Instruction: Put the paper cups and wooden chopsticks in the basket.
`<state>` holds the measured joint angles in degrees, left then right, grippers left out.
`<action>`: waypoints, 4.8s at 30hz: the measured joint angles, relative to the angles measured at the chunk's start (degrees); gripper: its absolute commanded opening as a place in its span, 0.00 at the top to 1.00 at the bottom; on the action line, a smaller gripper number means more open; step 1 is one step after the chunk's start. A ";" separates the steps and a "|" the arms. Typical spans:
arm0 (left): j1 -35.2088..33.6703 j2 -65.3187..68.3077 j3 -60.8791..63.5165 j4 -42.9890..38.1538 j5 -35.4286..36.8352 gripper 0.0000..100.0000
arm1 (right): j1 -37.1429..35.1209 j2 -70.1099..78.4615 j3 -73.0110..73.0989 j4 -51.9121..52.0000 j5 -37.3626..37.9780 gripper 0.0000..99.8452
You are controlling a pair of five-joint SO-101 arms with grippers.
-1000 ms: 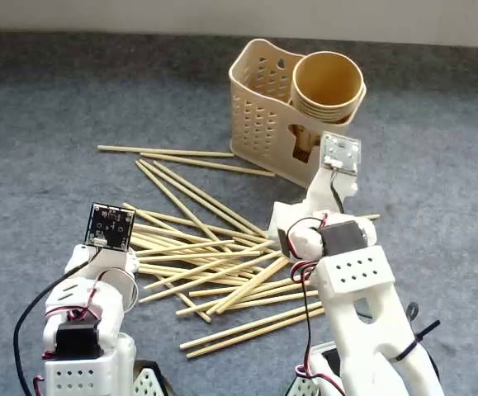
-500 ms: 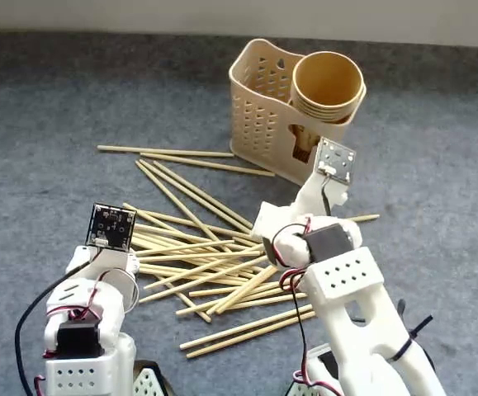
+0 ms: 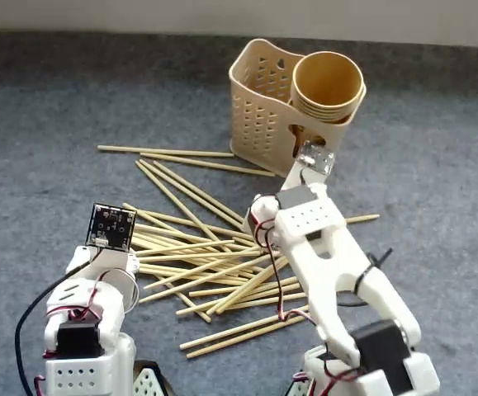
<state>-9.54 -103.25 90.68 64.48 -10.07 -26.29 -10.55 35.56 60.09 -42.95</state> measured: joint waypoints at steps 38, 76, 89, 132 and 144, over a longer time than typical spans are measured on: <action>0.00 0.00 0.00 0.00 0.00 0.99 | 7.56 -16.44 1.49 4.48 4.31 1.00; 0.00 0.00 0.97 0.00 0.00 0.99 | 10.37 -64.70 6.77 0.26 25.85 1.00; 0.00 0.00 0.97 0.00 0.00 0.99 | 4.84 -65.14 6.77 -7.91 33.76 1.00; 0.00 0.00 1.76 0.00 -0.18 0.99 | 7.82 -38.15 6.77 -73.49 53.36 1.00; 0.00 0.00 1.76 0.00 -0.18 0.99 | 7.91 -28.92 6.77 -75.78 53.36 0.99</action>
<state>-9.54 -103.25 92.44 64.48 -10.24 -18.37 -39.47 42.33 -15.69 10.42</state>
